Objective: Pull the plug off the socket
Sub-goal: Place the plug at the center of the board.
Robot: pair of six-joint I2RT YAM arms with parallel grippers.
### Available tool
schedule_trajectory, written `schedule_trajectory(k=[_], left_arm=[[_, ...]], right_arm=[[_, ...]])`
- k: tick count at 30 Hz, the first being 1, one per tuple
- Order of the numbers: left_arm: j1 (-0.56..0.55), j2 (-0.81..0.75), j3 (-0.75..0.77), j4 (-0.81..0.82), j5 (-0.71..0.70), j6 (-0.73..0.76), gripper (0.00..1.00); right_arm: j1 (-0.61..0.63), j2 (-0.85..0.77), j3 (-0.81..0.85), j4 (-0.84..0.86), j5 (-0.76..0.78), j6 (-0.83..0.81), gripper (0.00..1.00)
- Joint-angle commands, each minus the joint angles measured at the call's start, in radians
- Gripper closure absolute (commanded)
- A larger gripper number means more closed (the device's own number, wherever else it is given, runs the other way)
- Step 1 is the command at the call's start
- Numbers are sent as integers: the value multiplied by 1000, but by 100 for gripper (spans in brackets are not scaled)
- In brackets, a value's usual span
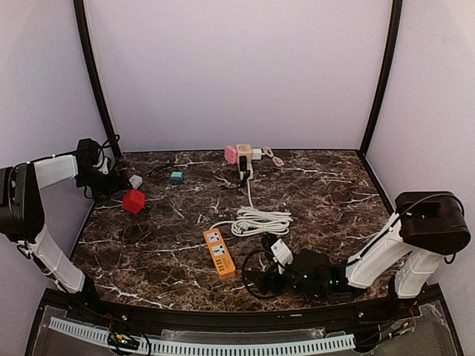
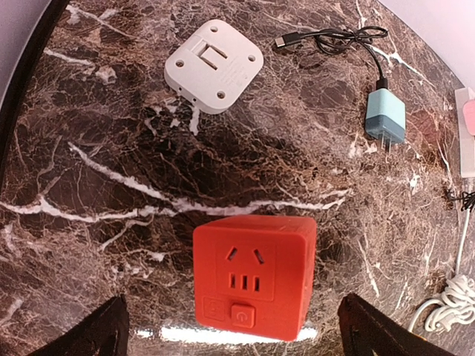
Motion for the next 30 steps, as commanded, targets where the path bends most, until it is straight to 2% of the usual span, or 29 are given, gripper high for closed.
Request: schedule_trajectory(k=[1,6,26,30], left_arm=[[7,-7,-37,-34,25,16,1],[3,13,-50,-32,47,19,3],[17,-33,-82,-57,-135,-45,4],[24,-40,-79,-49,-122,-43,5]], right_arm=[[4,15,22,8,-7,-3,15],[5,15,19,9,-6,-2,15],[4,-7,-1,18,1,7,15],[4,-10,5,8,-3,5,15]])
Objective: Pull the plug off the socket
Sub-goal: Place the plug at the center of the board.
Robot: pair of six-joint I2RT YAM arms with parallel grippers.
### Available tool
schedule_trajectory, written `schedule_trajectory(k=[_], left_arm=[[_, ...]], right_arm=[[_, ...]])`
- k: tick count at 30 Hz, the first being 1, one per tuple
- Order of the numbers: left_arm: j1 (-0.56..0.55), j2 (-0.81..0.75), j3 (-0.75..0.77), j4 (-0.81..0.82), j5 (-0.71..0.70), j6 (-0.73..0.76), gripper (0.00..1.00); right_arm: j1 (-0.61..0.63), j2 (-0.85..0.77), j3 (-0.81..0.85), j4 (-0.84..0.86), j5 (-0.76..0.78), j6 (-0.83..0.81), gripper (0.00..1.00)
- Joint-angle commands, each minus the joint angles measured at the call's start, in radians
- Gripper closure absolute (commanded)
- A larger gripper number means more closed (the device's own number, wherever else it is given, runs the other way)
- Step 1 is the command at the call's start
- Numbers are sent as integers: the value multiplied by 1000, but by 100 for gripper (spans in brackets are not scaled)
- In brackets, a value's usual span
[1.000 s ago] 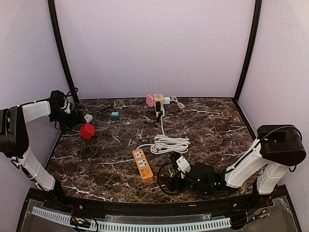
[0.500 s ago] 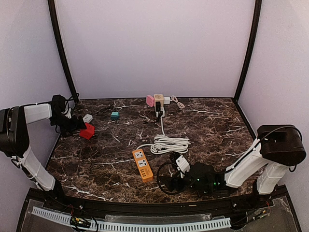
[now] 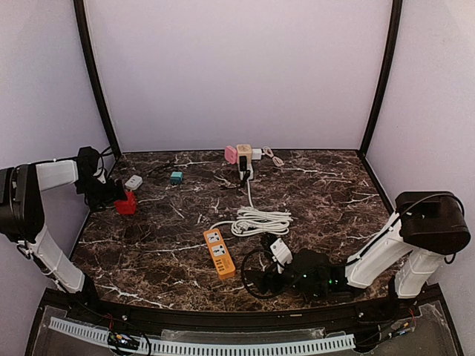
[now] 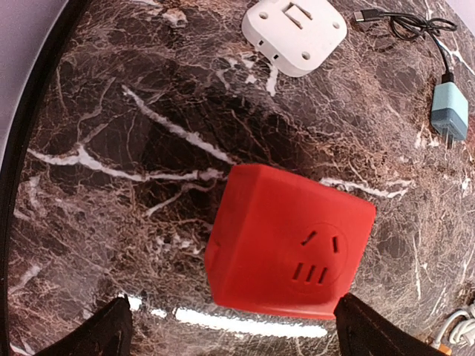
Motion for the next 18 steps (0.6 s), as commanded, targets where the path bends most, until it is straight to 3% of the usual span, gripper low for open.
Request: schedule_trajectory(k=[1,9,18], left_arm=[[10,-44,-10,-31,-9,-4,5],[-20,-138,-9,16,157,-14,1],[-133,-293,23,-2,130,-15,1]], right_arm=[[4,-12,2,3,-6,4,15],[4,-39,155,-233,-19,-1,16],[4,80,516,-609,0,-9,15]])
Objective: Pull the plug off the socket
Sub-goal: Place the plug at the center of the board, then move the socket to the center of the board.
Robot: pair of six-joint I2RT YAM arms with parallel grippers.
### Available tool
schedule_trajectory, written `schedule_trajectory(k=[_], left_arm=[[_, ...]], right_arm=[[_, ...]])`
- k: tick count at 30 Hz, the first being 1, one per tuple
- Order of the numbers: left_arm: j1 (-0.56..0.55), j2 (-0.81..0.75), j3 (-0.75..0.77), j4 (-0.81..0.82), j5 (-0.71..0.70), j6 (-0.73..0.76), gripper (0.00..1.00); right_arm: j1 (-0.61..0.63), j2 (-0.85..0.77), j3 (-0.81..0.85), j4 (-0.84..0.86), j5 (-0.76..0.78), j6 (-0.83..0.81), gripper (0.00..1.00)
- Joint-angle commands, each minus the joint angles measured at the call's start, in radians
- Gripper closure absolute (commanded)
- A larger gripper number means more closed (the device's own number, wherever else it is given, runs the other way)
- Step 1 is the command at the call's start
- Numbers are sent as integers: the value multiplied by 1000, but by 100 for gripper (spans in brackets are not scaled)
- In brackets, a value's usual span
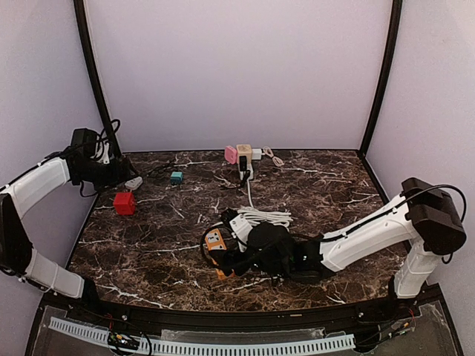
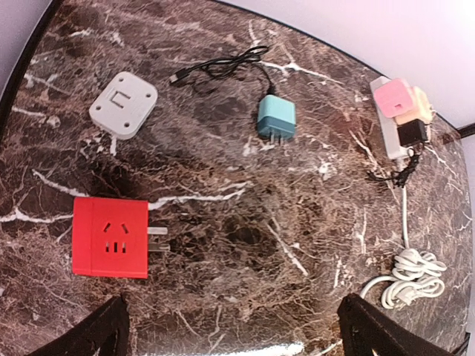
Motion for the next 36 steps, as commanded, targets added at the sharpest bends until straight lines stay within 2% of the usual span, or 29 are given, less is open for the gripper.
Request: schedule_trajectory(k=[1,6,16,23,30,36], left_arm=[[-10,-78,2,-13,4,-3,1],[-12,-143,-26,-13,7,16,1],[-22,-189,-41,-12,20,28,1],[-21,-196,-37,-5,13,19,1],[-22,-196,-40,8,22,11,1],[-21,-215,-57,13,16,6,1]], right_arm=[[4,86,146,-226,13,-2,15],[-10,192,305,-370,-10,40,15],[-53,310,388,-442,-95,102,16],[-114,312,338,-458,-104,172,22],[-134,310,308,-477,-125,175,19],[-143,310,297,-501,-106,180,26]])
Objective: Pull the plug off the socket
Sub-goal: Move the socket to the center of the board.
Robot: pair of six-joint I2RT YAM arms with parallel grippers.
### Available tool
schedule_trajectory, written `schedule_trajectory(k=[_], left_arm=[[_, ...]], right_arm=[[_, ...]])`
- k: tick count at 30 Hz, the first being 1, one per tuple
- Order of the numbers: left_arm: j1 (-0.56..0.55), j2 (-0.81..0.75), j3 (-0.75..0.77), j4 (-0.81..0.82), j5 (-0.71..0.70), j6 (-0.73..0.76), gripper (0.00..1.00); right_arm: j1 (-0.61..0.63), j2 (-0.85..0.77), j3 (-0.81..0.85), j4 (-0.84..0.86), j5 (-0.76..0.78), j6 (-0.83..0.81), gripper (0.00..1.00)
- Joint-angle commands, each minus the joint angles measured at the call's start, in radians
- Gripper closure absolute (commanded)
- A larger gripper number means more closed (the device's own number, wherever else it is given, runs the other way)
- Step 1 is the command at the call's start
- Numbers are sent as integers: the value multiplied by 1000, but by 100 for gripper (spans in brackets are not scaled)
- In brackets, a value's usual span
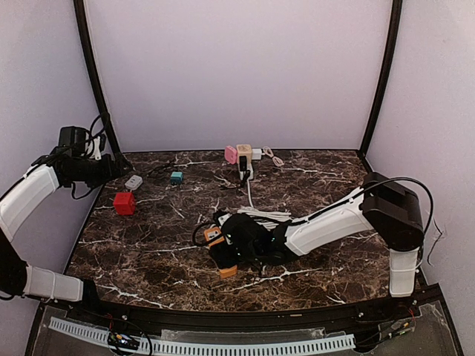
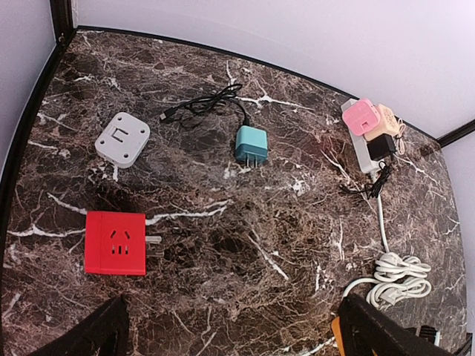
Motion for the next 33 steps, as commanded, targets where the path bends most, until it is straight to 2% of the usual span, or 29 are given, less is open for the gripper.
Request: schedule_trajectory(k=[1,6,10,17,20,26,33], left_arm=[[-4,-43,-32,9,8,-8,1],[-4,-46,-51,28,20,-26,1],[-4,-37,-56,48,38,-41,1],[-4,-35,-49,49,36,-41,1],[-4,-35,-44,49,35,-47,1],[-5,-34,-47,52,41,-48,1],[-4,-42,-65,60,47,-51,1]], right_arm=[[-25,19,-55,-121,16,-1,27],[-44,8,-60,-140,11,-2,28],[-43,47,-5,-191,-18,-10,24],[-35,102,99,-294,30,-20,24],[-39,108,118,-339,57,-4,29],[-76,10,-2,-291,60,51,54],[-214,-127,-171,-211,39,47,56]])
